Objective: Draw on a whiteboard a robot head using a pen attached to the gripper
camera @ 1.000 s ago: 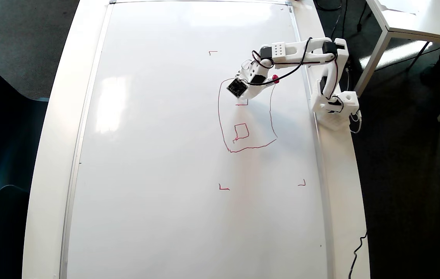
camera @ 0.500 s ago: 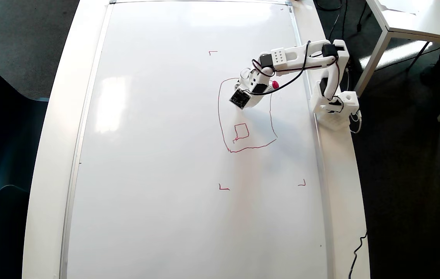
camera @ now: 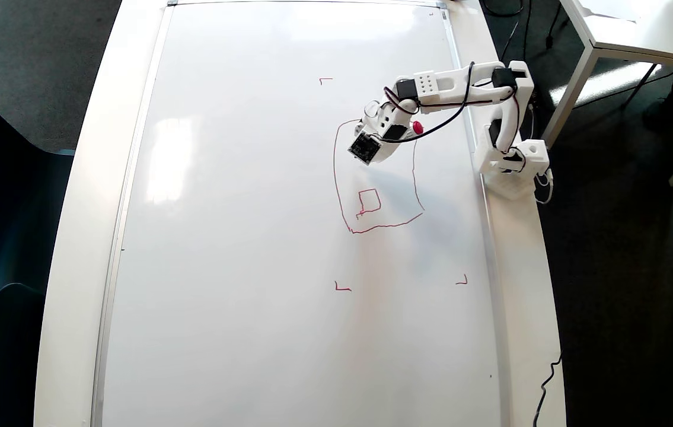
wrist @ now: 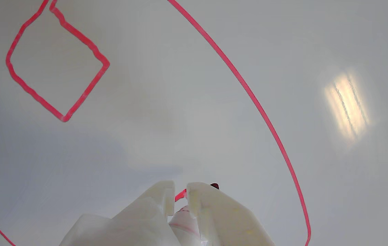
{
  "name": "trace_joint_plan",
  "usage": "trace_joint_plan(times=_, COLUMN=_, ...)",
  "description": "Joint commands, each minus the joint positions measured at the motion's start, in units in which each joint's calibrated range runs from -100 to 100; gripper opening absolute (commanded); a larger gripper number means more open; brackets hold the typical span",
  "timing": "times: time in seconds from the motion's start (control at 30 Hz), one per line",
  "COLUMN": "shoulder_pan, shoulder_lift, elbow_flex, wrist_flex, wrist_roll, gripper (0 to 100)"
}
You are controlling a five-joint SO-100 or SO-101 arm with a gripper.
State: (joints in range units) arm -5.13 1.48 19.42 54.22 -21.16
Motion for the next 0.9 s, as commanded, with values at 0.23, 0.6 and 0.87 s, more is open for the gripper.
trace_joint_plan(times=0.23, shoulder_pan=-6.9, shoulder_lift=-4.7, elbow_flex=1.3, wrist_flex=7.3, wrist_roll=-0.3, gripper=1)
trace_joint_plan(times=0.6, shoulder_pan=-9.6, shoulder_lift=-5.5, elbow_flex=4.0, wrist_flex=7.5, wrist_roll=-0.3, gripper=1)
trace_joint_plan(times=0.87, shoulder_pan=-9.2, shoulder_lift=-4.8, elbow_flex=7.5, wrist_flex=6.9, wrist_roll=-0.3, gripper=1)
